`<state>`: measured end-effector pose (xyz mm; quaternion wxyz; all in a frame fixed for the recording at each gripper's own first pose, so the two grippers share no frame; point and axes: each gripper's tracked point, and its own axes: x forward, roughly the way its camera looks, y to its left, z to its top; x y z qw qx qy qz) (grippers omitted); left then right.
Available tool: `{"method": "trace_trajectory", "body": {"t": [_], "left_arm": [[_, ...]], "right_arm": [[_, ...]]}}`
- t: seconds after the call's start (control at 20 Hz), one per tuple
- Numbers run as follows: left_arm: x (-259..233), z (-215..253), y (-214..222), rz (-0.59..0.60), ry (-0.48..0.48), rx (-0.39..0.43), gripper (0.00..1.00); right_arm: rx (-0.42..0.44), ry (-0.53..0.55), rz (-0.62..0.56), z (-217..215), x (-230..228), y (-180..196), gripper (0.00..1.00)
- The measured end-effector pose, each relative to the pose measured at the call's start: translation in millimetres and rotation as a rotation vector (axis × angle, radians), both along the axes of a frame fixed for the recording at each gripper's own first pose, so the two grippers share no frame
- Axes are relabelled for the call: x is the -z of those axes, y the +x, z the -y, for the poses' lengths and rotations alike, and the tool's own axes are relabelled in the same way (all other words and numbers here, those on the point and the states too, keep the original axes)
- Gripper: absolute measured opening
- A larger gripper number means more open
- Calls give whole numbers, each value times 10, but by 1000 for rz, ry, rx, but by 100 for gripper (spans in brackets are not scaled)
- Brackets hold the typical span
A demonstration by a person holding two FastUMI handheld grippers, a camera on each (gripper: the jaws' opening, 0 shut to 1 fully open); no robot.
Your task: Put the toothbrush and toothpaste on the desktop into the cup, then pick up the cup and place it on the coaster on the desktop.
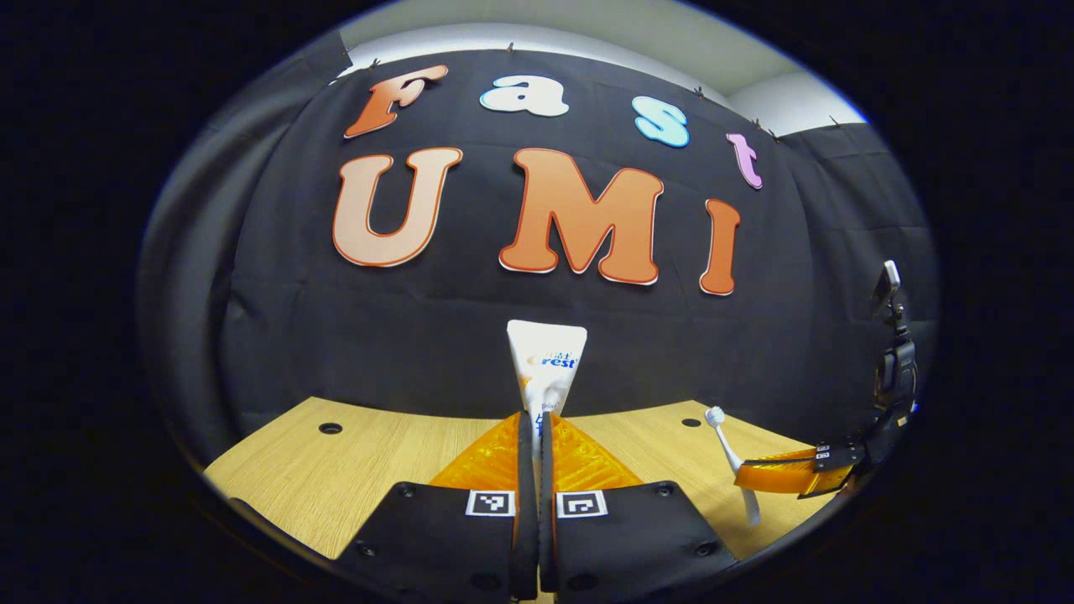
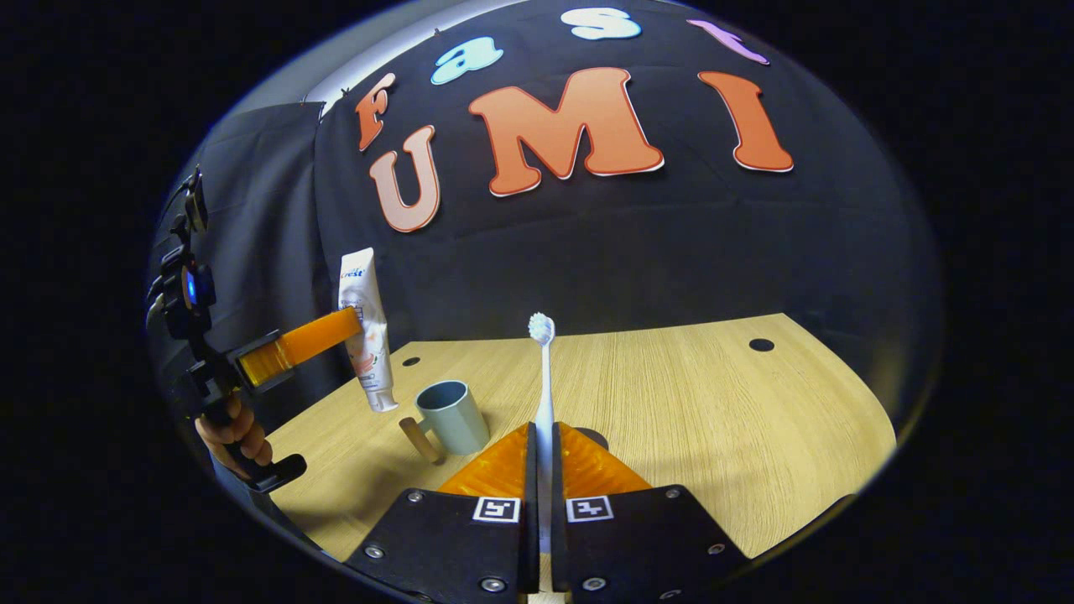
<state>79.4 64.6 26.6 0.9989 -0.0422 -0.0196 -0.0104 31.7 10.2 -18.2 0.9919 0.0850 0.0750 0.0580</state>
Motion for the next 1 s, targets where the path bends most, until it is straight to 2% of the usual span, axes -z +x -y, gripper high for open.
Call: {"method": "trace_trajectory", "body": {"t": [0.2, 0.45, 1.0], "left_arm": [[20, -17, 255, 13, -49, -14, 5], [60, -163, 531, 49, -52, -41, 5], [615, -339, 895, -11, -90, -63, 5]], "right_arm": [[22, 9, 59, 80, -132, 58, 6], [41, 19, 137, 145, -267, 85, 6], [12, 43, 214, 43, -381, 369, 5]]}}
